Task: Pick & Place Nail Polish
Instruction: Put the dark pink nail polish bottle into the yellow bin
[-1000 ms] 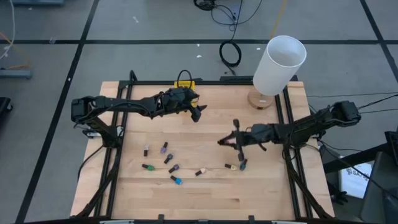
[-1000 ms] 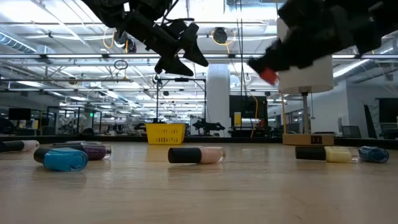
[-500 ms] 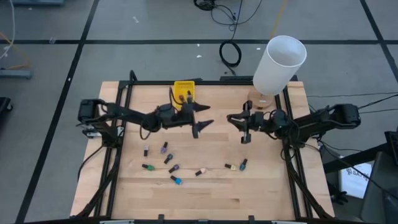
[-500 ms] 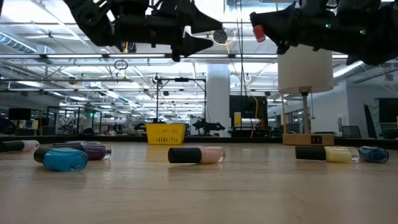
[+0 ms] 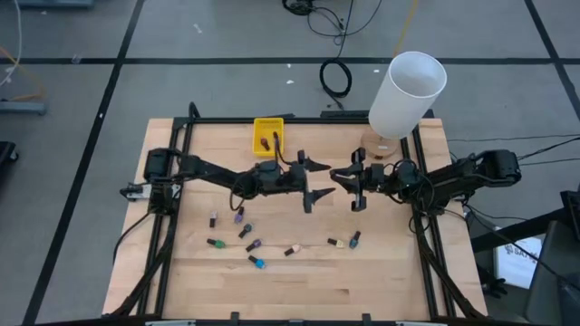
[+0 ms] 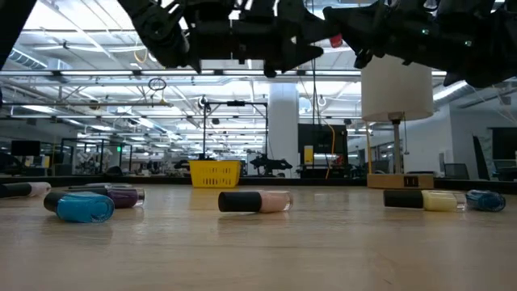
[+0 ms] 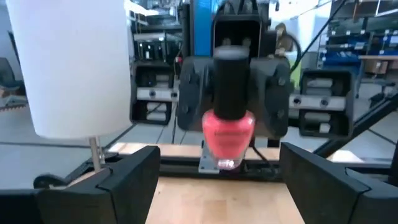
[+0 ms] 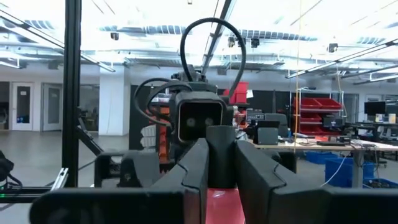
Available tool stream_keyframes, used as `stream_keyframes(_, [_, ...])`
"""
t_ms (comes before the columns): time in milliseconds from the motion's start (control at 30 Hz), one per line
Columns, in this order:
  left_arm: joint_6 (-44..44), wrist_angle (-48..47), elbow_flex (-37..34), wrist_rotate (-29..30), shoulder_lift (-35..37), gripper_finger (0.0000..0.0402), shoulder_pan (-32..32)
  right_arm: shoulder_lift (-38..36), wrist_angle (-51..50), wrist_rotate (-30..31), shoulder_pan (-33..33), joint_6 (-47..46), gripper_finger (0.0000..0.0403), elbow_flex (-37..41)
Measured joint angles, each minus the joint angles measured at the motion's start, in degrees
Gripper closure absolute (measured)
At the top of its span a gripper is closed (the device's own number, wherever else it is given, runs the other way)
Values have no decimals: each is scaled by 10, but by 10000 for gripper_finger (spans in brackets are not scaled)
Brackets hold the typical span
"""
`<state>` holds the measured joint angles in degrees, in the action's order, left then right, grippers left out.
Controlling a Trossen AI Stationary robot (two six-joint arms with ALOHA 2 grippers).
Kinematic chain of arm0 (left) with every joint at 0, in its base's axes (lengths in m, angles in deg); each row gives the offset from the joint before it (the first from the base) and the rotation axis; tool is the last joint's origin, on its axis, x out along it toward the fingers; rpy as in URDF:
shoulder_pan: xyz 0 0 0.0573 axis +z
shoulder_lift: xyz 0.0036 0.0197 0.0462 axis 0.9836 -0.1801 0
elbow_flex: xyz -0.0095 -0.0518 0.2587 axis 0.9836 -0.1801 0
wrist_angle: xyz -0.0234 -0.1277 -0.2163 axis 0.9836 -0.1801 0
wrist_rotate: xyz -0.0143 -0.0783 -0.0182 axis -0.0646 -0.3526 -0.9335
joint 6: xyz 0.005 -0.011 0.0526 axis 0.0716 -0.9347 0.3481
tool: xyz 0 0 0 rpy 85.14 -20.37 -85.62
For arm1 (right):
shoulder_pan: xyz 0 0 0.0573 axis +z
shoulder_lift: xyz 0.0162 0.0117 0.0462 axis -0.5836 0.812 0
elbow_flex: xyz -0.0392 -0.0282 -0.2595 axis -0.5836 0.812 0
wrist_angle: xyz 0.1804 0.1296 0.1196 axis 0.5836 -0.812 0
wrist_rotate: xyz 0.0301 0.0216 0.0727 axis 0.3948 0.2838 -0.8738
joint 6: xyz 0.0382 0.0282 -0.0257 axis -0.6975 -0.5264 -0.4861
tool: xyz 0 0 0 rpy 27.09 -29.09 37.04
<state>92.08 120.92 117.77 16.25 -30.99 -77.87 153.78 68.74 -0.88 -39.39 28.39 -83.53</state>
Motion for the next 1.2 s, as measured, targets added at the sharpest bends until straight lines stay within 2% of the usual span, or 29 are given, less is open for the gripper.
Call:
stream_keyframes(333, [3, -9, 57, -26, -26, 78, 0, 0, -2, -11, 0, 0, 356, 0])
stream_keyframes(733, [21, -47, 59, -25, -26, 78, 5, 0, 1, -12, 0, -3, 356, 0])
stream_keyframes(1200, [13, -38, 59, -24, -26, 88, 11, 0, 4, -12, 0, -9, 356, 0])
